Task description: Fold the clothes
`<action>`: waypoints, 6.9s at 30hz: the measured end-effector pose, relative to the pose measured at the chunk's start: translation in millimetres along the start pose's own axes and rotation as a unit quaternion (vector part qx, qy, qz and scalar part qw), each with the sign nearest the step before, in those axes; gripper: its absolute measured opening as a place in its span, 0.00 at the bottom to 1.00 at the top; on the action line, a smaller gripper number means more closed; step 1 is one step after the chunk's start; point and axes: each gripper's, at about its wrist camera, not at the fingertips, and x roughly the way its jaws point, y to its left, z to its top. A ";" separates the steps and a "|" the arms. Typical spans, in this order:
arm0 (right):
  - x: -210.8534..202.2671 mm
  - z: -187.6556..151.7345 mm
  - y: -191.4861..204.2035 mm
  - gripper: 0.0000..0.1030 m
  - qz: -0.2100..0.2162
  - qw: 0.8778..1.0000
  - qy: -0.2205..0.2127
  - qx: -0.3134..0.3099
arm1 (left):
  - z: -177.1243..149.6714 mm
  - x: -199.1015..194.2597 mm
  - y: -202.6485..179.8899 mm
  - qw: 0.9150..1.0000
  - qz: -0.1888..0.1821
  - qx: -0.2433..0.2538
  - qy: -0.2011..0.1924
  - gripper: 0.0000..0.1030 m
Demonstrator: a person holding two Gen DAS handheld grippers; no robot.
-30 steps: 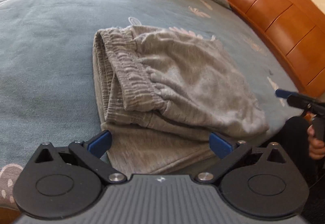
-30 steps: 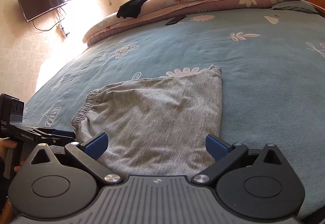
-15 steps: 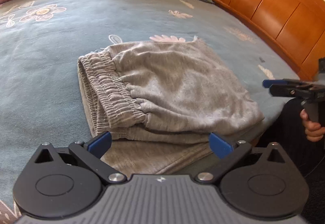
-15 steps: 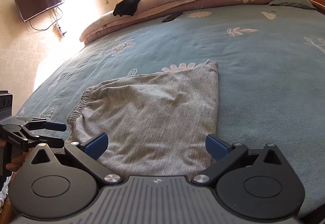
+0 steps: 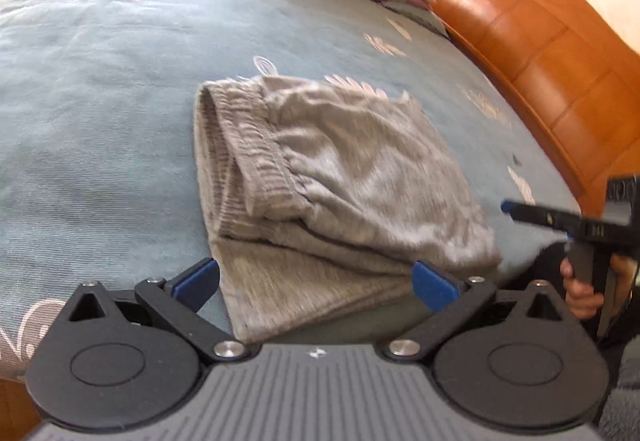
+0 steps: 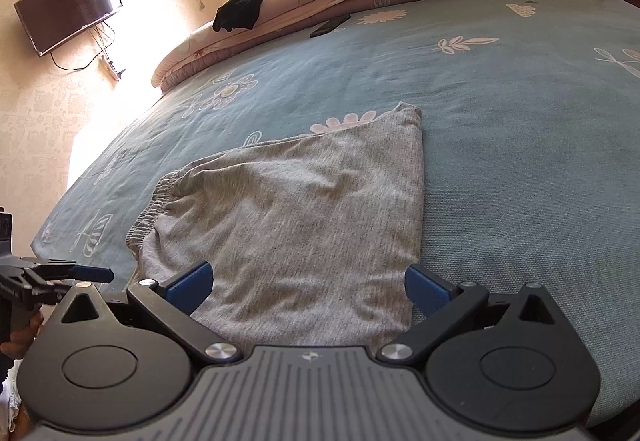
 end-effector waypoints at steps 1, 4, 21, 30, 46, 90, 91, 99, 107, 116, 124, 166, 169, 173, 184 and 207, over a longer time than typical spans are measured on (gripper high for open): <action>-1.0 0.4 -0.4 1.00 -0.001 1.000 -0.001 0.000 | 5.1 5.0 13.6 0.999 -0.008 -0.042 -0.001 0.99; -3.7 1.1 -3.5 1.00 -0.005 1.000 -0.003 0.004 | 14.4 20.1 52.4 0.986 -0.055 -0.158 0.004 0.99; 12.4 0.9 -12.3 1.00 -0.023 0.999 0.017 0.016 | 59.6 79.0 79.5 0.958 -0.152 -0.235 0.055 0.99; 16.3 0.9 -11.1 1.00 -0.028 0.999 0.023 0.003 | 36.8 72.0 80.8 0.953 -0.197 -0.222 0.064 0.99; 12.1 6.7 -16.6 1.00 -0.019 1.000 0.017 0.007 | 42.4 82.6 67.5 0.953 -0.209 -0.193 0.101 0.99; 104.9 67.0 -102.1 1.00 0.236 0.952 0.105 0.164 | 47.1 70.4 53.3 0.984 -0.070 -0.142 0.088 0.46; 114.0 73.9 -101.5 1.00 0.239 0.952 0.103 0.163 | 46.3 69.5 54.1 0.984 -0.070 -0.142 0.087 0.46; 113.4 70.5 -95.9 1.00 0.243 0.947 0.131 0.162 | 43.8 70.7 60.3 0.981 -0.089 -0.151 0.077 0.46; 111.1 71.0 -93.8 0.90 0.225 0.954 0.136 0.146 | 44.8 70.8 62.4 0.980 -0.090 -0.157 0.083 0.45; 114.3 62.3 -119.2 0.12 0.165 0.956 0.152 0.187 | 47.2 69.2 45.4 0.986 -0.057 -0.131 0.081 0.46; 107.0 64.0 -81.2 0.11 0.089 0.979 0.142 0.113 | 47.6 67.4 7.3 0.996 0.025 -0.061 0.064 0.40; -125.7 92.8 -143.3 0.12 -0.249 0.944 -0.213 0.047 | 168.4 245.2 -413.7 0.956 -0.071 0.278 0.058 0.30; -126.9 94.2 -160.2 0.12 -0.274 0.932 -0.228 0.063 | 171.1 271.1 -448.7 0.945 -0.069 0.311 0.075 0.30; -118.2 89.8 -182.4 0.13 -0.306 0.920 -0.230 0.085 | 164.7 309.8 -487.6 0.929 -0.064 0.349 0.106 0.30; -92.6 65.0 -231.3 0.14 -0.355 0.904 -0.206 0.118 | 134.8 391.6 -521.4 0.908 -0.061 0.384 0.156 0.30; -136.6 49.1 -224.8 0.12 -0.375 0.881 -0.252 0.140 | 145.3 400.2 -547.4 0.913 -0.066 0.378 0.138 0.30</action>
